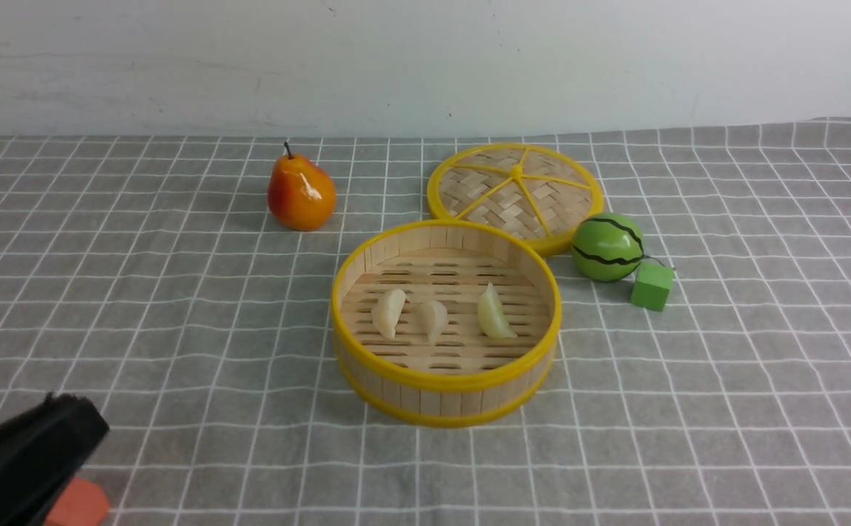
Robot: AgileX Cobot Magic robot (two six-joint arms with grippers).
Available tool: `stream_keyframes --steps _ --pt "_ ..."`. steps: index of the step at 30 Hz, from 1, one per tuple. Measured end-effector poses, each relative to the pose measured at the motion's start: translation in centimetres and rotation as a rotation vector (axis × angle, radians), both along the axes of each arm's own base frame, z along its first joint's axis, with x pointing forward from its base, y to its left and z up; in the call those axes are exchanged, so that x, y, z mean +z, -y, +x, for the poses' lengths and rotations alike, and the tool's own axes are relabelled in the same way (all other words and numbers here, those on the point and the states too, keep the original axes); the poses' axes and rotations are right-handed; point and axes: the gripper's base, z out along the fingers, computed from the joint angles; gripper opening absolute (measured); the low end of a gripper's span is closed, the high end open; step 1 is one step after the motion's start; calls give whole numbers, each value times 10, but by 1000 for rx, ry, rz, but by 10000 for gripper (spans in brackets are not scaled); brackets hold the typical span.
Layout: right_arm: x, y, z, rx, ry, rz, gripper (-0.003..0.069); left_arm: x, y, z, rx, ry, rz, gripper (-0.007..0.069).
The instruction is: Put the dumplings into the steamer on the table with the grey tablecloth.
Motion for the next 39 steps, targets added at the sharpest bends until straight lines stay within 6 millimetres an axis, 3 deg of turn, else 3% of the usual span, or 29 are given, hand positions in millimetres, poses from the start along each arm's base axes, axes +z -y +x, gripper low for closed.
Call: stream_keyframes --steps 2,8,17,23,29,39 --pt "0 0 0 0 0 0 -1 -2 -2 0 17 41 -26 108" --pt "0 0 0 0 1 0 3 -26 -14 1 165 62 3 -14" --pt "0 0 0 0 1 0 13 -51 -32 -9 392 -34 204 -14" --pt "0 0 0 0 1 0 22 -74 -41 -18 505 -226 276 -14" --pt "0 0 0 0 1 0 29 -91 -41 -20 495 -356 296 -14" --pt "0 0 0 0 1 0 41 -93 -41 -20 491 -366 324 -14"
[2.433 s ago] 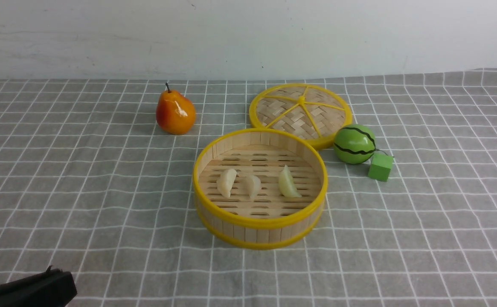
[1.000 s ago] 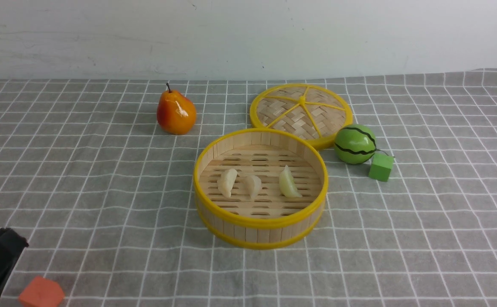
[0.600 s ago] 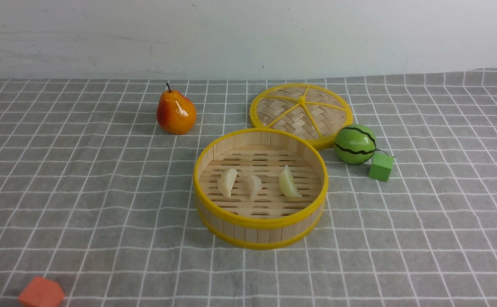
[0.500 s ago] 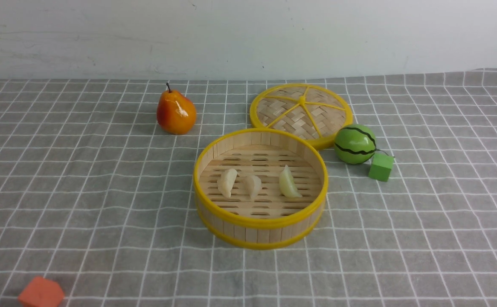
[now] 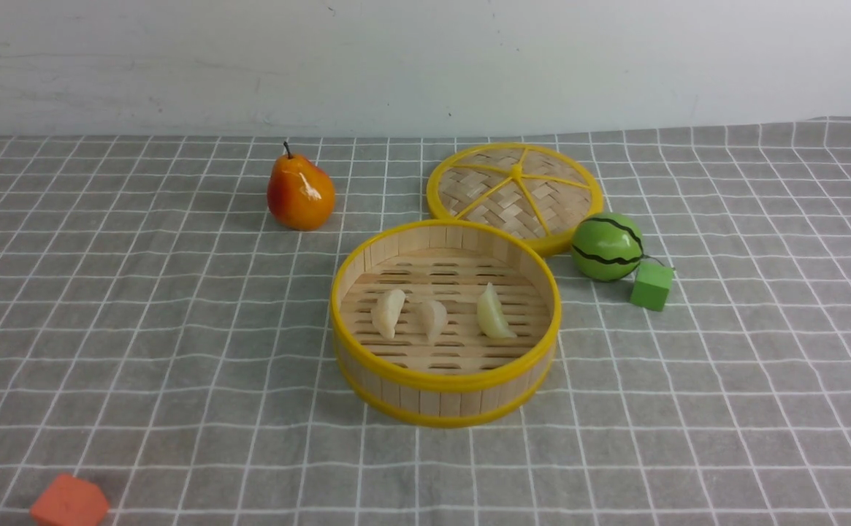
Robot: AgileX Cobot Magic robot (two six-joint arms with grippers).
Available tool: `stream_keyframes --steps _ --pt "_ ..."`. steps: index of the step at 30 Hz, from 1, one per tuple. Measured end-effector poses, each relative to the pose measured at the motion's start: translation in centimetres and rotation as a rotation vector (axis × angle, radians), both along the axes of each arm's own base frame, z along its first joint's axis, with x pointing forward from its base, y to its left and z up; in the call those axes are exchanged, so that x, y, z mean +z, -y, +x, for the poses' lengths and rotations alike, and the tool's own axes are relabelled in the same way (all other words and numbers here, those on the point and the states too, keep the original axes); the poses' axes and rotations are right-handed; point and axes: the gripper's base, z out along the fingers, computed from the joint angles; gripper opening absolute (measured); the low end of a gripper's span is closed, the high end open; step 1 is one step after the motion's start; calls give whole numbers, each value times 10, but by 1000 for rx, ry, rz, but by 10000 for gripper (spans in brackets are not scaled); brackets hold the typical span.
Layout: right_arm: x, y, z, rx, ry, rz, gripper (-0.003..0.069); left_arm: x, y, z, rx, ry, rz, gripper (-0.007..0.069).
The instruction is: Put the dumplings into the steamer on the table with the grey tablecloth.
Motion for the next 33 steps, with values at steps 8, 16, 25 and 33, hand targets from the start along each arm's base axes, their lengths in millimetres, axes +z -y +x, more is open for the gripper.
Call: stream_keyframes --steps 8,16,25,33 --pt "0 0 0 0 0 0 52 0 0 0 0 -1 -1 -14" --pt "0 0 0 0 0 0 62 0 0 0 0 -2 0 -14" --pt "0 0 0 0 0 0 75 0 0 0 0 -4 0 -14" --pt "0 0 0 0 0 0 87 -1 0 0 0 -8 0 -14"
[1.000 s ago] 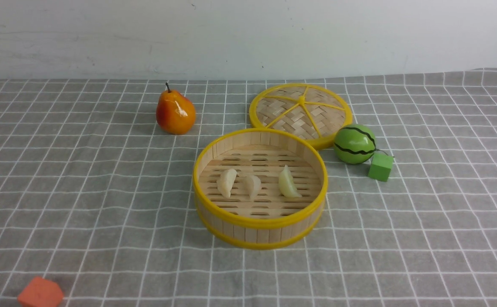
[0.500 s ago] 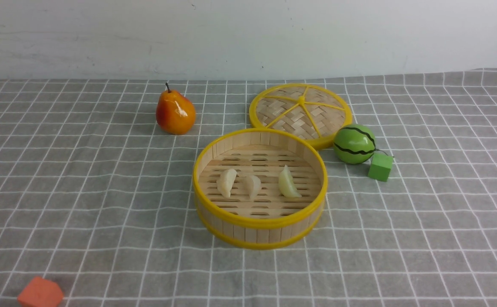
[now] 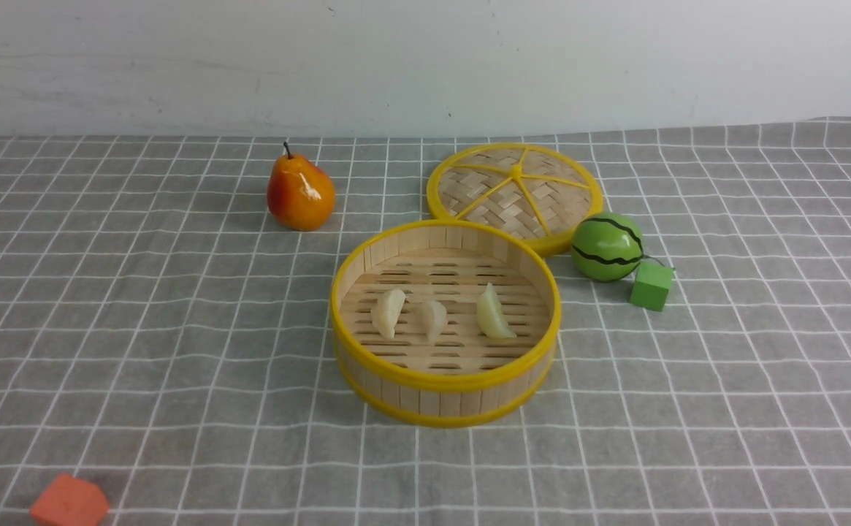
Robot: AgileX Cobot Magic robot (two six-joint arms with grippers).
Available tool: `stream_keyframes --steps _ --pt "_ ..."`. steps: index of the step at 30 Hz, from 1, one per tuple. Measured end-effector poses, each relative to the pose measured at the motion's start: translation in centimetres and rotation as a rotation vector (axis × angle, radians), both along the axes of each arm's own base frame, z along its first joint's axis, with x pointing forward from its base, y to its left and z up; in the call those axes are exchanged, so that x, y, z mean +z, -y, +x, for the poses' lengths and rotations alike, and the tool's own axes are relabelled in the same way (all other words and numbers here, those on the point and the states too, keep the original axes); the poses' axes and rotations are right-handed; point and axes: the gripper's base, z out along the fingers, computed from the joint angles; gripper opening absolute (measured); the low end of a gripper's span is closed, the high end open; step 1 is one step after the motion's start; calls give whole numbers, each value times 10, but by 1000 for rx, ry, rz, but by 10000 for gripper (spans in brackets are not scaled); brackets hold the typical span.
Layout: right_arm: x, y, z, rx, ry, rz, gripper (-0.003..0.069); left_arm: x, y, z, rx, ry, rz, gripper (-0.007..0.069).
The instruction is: Put the dumplings into the steamer on the table with the grey tablecloth.
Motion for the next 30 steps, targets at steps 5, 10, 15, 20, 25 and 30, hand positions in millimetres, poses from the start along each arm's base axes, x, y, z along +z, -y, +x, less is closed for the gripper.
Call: stream_keyframes --steps 5,10,15,20,25,30 --pt "0 0 0 0 0 0 94 0 0 0 0 0 0 -12" --pt "0 0 0 0 0 0 97 0 0 0 0 0 0 -9" --pt "0 0 0 0 0 0 104 0 0 0 0 0 0 -3" --pt "0 0 0 0 0 0 112 0 0 0 0 0 0 2" --pt "0 0 0 0 0 0 119 0 0 0 0 0 0 6" --pt "0 0 0 0 0 0 125 0 0 0 0 0 0 13"
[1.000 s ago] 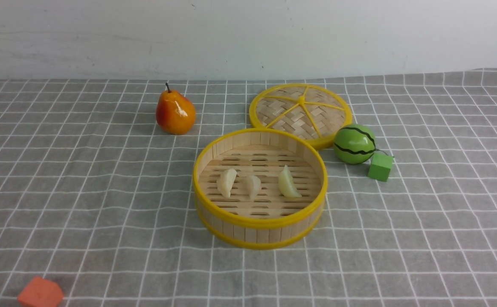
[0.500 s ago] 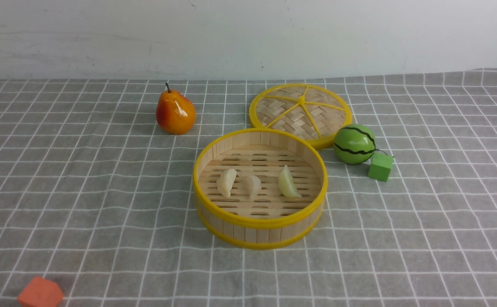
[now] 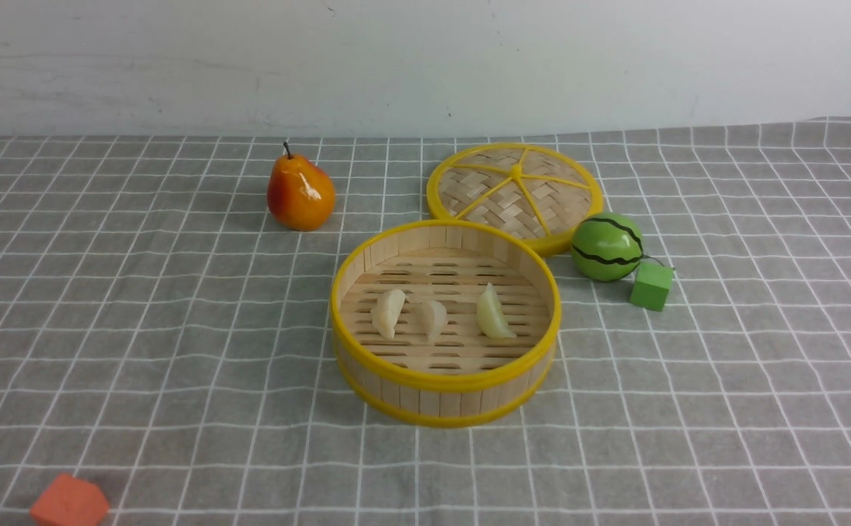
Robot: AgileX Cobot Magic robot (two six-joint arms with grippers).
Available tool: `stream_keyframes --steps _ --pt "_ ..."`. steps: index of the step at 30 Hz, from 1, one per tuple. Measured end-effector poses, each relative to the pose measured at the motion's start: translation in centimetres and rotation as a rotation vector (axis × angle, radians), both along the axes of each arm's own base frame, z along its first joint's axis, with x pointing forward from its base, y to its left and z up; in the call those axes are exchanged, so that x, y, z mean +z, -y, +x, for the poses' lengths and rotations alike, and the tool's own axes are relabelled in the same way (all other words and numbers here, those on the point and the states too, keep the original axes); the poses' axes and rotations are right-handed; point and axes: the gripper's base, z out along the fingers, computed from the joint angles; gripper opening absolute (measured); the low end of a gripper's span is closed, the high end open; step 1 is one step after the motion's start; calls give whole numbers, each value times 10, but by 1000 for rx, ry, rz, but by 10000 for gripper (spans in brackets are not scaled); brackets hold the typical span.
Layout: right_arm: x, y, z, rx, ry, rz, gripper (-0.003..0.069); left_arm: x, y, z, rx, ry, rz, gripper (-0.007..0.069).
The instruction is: Put the dumplings into the steamer on the table with the grey tablecloth.
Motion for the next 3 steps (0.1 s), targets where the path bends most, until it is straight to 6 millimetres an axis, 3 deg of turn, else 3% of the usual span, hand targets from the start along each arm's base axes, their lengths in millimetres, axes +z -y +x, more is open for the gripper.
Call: stream_keyframes --steps 3 --pt "0 0 0 0 0 0 129 0 0 0 0 0 0 17"
